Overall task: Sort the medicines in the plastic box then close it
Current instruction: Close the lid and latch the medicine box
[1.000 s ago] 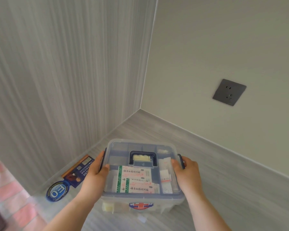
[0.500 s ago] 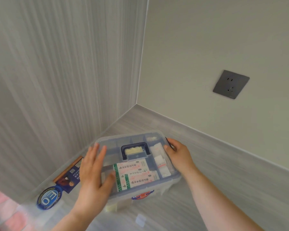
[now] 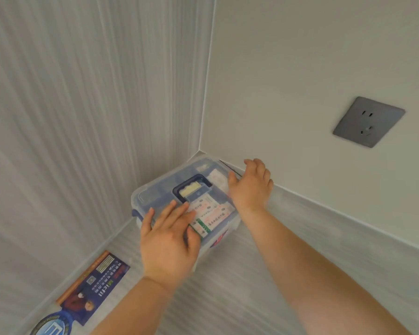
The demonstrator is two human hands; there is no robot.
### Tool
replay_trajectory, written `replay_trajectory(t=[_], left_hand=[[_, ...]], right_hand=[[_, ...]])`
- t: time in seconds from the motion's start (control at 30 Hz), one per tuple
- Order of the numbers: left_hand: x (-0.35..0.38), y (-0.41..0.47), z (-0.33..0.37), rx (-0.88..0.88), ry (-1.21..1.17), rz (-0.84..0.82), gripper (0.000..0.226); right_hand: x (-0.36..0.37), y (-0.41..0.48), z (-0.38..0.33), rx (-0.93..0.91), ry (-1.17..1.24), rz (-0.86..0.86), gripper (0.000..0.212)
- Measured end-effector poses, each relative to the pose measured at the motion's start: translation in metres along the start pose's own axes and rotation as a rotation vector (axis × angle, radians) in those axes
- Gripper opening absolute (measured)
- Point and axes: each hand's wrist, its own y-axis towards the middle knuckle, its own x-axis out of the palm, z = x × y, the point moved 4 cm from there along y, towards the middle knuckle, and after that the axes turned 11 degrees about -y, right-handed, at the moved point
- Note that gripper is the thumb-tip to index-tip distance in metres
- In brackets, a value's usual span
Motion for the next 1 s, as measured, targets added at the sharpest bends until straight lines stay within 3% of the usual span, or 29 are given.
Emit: replay_trajectory(t=[0.1, 0.17, 0.3, 0.43, 0.67, 0.83, 0.9, 0.97, 1.0], left_hand=[[0.014, 0.018, 0.001, -0.045, 0.017, 0.028, 0.044], [0.021, 0.027, -0.001, -0.064, 0.031, 0.037, 0.045], [0.032, 0.036, -0.002, -0.056, 0.048, 0.036, 0.041], [0.035, 0.038, -0.004, -0.019, 0.043, 0.049, 0.04], [0.023, 0.033, -0.001, 0.037, -0.109, 0.047, 0.032], [0.022, -0.003, 0.019, 0.181, -0.267, -0.064, 0.038], [0.028, -0.031, 0.032, 0.249, -0.362, -0.165, 0.034], [0.04, -0.064, 0.042, 0.174, -0.591, -0.354, 0.019], [0.046, -0.08, 0.046, 0.103, -0.68, -0.432, 0.036]], right_hand=[[0.019, -0.017, -0.004, 0.108, 0.294, -0.09, 0.054], [0.025, -0.015, -0.007, 0.064, 0.362, -0.158, 0.057], [0.029, 0.003, -0.005, -0.048, 0.335, -0.334, 0.064], [0.02, -0.002, -0.006, -0.077, 0.224, -0.369, 0.058], [-0.056, -0.1, 0.043, -0.191, -0.005, -0.062, 0.058], [-0.122, -0.182, 0.125, 0.093, -0.15, 0.121, 0.044], [-0.139, -0.212, 0.146, 0.167, -0.17, 0.144, 0.038], [-0.153, -0.239, 0.159, 0.194, -0.204, 0.186, 0.028], [-0.16, -0.249, 0.166, 0.183, -0.223, 0.222, 0.025]])
